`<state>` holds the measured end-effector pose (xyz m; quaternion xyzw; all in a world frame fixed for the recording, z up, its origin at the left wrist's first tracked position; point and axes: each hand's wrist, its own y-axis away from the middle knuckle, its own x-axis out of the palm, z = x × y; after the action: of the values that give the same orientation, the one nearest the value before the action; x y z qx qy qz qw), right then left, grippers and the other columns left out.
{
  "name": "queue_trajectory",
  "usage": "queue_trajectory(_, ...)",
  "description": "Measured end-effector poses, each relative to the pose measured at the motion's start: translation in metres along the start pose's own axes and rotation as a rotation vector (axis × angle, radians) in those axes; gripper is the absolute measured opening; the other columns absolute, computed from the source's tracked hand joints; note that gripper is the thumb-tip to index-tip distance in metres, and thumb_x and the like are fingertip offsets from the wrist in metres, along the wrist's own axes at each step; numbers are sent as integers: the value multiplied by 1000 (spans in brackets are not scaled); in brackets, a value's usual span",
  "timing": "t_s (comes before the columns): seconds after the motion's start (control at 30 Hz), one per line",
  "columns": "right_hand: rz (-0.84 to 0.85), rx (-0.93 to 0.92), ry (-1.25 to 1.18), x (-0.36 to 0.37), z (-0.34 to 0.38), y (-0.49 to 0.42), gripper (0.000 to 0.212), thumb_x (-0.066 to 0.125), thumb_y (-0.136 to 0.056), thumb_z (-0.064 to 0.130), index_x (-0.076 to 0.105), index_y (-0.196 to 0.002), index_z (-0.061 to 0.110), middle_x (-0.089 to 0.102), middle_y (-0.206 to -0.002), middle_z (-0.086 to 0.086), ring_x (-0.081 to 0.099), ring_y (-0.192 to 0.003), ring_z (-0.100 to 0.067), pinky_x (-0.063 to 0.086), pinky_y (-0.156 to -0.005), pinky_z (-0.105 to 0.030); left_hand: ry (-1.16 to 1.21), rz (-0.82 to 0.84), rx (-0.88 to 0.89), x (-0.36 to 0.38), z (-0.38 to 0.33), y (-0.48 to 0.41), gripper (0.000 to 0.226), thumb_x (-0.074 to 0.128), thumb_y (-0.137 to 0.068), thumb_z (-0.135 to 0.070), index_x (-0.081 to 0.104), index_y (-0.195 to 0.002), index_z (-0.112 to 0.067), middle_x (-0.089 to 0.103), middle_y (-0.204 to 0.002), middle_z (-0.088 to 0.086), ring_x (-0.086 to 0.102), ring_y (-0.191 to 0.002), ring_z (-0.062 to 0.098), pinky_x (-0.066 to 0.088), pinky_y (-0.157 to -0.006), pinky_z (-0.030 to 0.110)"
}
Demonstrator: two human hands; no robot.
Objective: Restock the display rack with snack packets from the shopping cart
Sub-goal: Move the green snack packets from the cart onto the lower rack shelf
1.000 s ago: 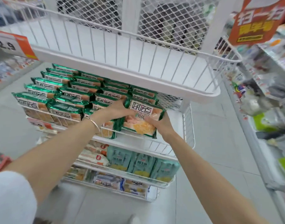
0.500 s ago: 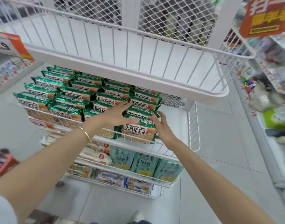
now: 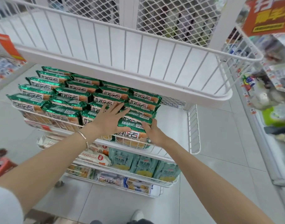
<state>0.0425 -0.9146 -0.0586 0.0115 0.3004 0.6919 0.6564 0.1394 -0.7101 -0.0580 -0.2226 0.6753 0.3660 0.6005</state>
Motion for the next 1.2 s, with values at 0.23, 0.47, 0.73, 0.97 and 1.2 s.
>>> queue_trajectory(0.23,-291,-189,584,-20,-5,4,79,35,-99,62,17,-156,11,26,-160,-10,35,-142,-31,32,-115,-44,-130,-34,84,-10,-5,13,117,2,-69,-95,-19,-157,-21,-27,-163,0,-22,-151,17,-12,-123,52)
queue_trajectory(0.47,-144,-526,1022,11,-25,9,66,18,-105,55,2,-160,22,-5,-166,-2,-11,-153,-17,-7,-124,-41,-133,-44,127,5,-1,18,100,6,-86,-82,-21,-156,-17,-22,-165,0,-18,-152,15,-13,-124,44)
queue_trajectory(0.73,-237,-387,1146,27,-22,2,77,8,-101,63,-5,-158,13,-12,-165,-6,-15,-152,-21,-16,-122,-41,-235,38,49,4,-5,10,97,1,-86,-80,-19,-157,-17,-22,-164,-2,-16,-152,15,-10,-123,52)
queue_trajectory(0.97,-317,-436,1069,20,14,4,94,-7,-91,68,56,-131,12,56,-135,-10,47,-129,-32,30,-112,-48,-77,-186,-13,2,0,54,78,28,-97,-68,24,-158,-20,16,-166,-2,15,-153,16,4,-125,48)
queue_trajectory(1.2,-391,-849,781,160,75,-4,21,47,-95,16,67,-101,10,63,-110,-6,56,-107,-27,34,-98,-42,294,-568,-701,41,136,240,24,53,-93,-14,68,-112,-13,67,-109,4,65,-93,28,51,-74,36)
